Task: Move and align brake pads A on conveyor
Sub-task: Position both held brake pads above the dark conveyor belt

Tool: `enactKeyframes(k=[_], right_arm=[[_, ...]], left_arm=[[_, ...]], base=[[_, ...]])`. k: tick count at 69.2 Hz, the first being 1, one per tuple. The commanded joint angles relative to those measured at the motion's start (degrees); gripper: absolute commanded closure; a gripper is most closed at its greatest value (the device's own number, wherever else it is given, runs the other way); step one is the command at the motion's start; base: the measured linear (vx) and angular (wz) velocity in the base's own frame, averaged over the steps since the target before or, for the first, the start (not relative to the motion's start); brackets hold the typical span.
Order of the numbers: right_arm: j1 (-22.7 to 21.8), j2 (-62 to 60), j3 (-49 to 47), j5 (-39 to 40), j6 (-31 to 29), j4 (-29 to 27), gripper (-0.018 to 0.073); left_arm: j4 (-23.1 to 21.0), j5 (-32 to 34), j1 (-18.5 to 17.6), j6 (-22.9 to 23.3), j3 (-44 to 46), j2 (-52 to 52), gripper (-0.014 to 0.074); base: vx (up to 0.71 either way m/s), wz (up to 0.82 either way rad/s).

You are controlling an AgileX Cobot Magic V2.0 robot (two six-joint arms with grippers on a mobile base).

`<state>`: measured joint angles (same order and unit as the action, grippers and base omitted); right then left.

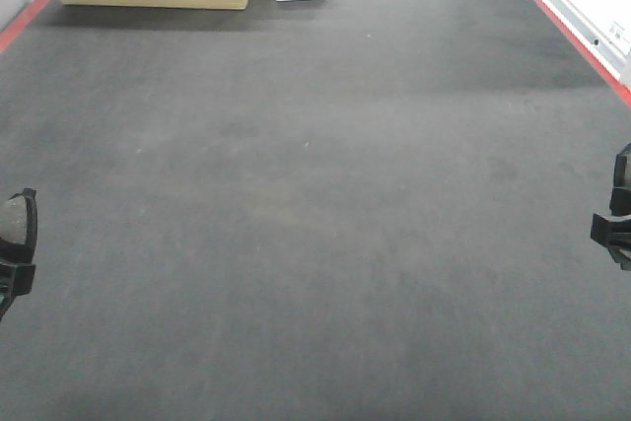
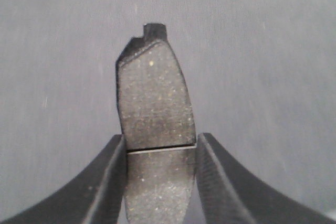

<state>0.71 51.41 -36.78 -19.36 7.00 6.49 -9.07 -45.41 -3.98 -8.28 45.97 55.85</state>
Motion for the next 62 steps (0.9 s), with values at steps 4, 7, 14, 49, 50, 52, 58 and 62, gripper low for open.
enactKeyframes(k=[4, 7, 14, 49, 50, 52, 58, 62], right_arm=[[-0.11, -0.71, -1.71, 5.11, -0.43, 0.43, 0.0447], [-0.11, -0.71, -1.71, 5.11, -0.43, 0.43, 0.0447], [-0.11, -0.71, -1.71, 5.21, -0.43, 0.43, 0.0447], [-0.11, -0.71, -1.71, 5.21, -0.43, 0.43, 0.0447], [-0.11, -0.71, -1.71, 5.21, -0.43, 0.43, 0.0447], [-0.11, -0.71, -1.71, 5.21, -0.43, 0.43, 0.0447], [-0.11, -0.71, -1.71, 5.21, -0.43, 0.43, 0.0447], [-0.11, -0.71, -1.71, 5.21, -0.43, 0.43, 0.0447]], left_arm=[[-0.86, 3.84, -0.23, 0.04, 1.55, -0.77, 0.0433], [-0.86, 3.84, -0.23, 0.04, 1.55, -0.77, 0.0433], [-0.86, 3.84, -0.23, 0.04, 1.55, -0.77, 0.0433], [-0.86, 3.84, -0.23, 0.04, 1.55, -0.77, 0.0433], [-0.86, 3.84, -0.23, 0.04, 1.55, -0.77, 0.0433], [-0.86, 3.84, -0.23, 0.04, 1.55, -0.77, 0.0433], [-0.86, 3.84, -0.23, 0.04, 1.55, -0.77, 0.0433], [-0.86, 3.84, -0.23, 0.04, 1.55, -0.77, 0.0433]], base=[[0.23, -0.06], [0.22, -0.02], [0.2, 0.01], [0.09, 0.05], [0.0, 0.0], [0.0, -0.01], [0.0, -0.01], [0.0, 0.0]])
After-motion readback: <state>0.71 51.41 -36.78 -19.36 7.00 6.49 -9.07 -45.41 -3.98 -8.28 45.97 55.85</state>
